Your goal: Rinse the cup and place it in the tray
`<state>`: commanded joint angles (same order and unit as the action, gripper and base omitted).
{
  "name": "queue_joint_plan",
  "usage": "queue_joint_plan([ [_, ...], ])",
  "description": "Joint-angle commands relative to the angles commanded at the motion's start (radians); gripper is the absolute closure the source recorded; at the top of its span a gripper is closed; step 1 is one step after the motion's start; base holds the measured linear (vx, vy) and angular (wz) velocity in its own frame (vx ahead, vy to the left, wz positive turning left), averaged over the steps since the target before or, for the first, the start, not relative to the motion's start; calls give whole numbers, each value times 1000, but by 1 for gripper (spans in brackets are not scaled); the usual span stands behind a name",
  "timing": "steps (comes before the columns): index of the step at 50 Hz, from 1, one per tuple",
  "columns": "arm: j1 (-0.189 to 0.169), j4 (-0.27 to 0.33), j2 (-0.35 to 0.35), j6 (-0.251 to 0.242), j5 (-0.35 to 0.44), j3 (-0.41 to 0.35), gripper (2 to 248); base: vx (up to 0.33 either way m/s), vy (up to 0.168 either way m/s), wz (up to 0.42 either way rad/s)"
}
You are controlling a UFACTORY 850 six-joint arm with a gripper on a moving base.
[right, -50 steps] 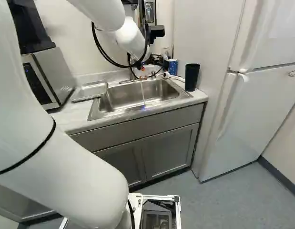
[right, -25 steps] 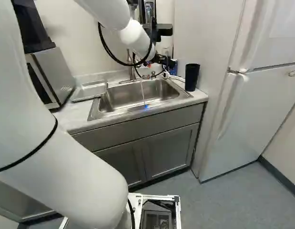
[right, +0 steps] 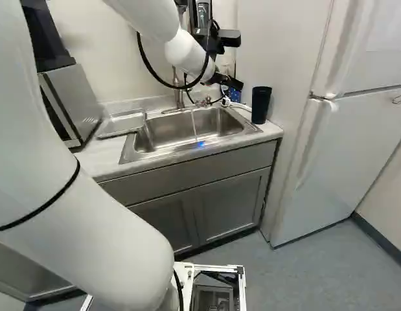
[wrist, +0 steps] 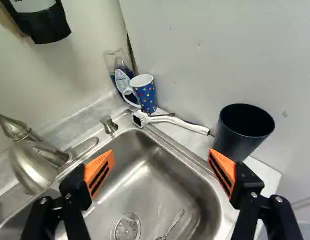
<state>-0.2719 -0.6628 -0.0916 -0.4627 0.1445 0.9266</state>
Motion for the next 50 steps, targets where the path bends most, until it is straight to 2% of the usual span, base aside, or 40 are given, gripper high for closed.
queue_joint_plan([
  [50, 1, -118, 67, 0, 289, -43, 3, 0, 0, 0],
])
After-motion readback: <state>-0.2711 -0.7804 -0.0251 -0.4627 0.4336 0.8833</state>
